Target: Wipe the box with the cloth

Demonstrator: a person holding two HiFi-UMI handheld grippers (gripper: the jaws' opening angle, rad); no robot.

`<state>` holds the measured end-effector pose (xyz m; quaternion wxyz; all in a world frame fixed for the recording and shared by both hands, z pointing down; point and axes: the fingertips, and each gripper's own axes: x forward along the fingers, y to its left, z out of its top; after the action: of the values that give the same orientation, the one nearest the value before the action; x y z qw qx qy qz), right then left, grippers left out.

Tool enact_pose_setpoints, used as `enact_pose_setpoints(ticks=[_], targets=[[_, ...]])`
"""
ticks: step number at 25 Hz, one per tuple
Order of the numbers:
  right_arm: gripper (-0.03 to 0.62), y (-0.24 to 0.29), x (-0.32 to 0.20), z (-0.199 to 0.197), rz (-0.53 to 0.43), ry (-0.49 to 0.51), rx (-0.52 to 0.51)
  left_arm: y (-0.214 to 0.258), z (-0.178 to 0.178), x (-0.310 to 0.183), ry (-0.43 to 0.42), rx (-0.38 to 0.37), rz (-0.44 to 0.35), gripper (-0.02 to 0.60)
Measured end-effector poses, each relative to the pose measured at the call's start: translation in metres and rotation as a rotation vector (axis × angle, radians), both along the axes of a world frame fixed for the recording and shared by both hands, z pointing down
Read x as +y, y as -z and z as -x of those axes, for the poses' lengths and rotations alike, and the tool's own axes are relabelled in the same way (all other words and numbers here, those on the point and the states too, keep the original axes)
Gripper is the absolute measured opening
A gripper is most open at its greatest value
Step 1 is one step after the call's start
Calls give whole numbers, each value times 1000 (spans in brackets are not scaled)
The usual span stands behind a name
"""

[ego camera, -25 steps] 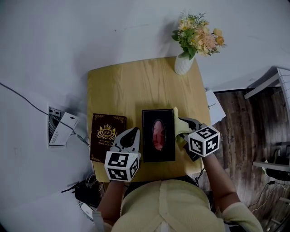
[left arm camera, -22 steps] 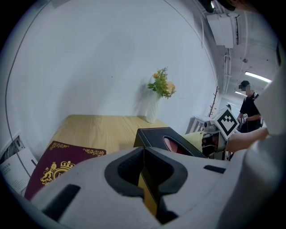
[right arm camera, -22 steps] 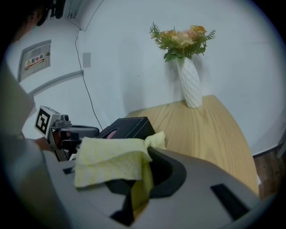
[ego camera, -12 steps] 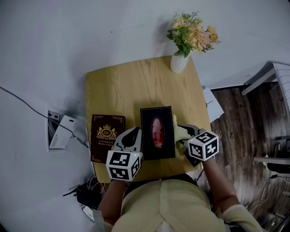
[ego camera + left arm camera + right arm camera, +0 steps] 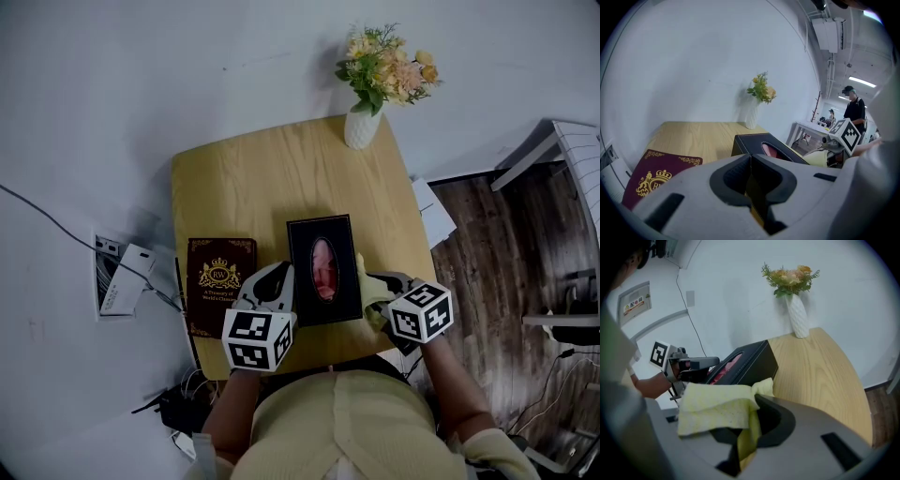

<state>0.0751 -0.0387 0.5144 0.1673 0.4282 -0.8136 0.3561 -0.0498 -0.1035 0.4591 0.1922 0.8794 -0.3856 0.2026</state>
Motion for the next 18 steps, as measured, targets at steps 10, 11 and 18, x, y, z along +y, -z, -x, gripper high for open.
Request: enact_pose_setpoints(ticks=[10, 11, 18], targets=[[40, 1, 34, 6, 34, 38, 17, -1, -3, 3, -22, 1, 2, 23], [40, 2, 37, 6, 38, 42, 15, -1, -4, 4, -27, 2, 2, 23], [40, 15, 45, -1, 21, 34, 14, 1, -1, 11, -26, 12, 10, 23]])
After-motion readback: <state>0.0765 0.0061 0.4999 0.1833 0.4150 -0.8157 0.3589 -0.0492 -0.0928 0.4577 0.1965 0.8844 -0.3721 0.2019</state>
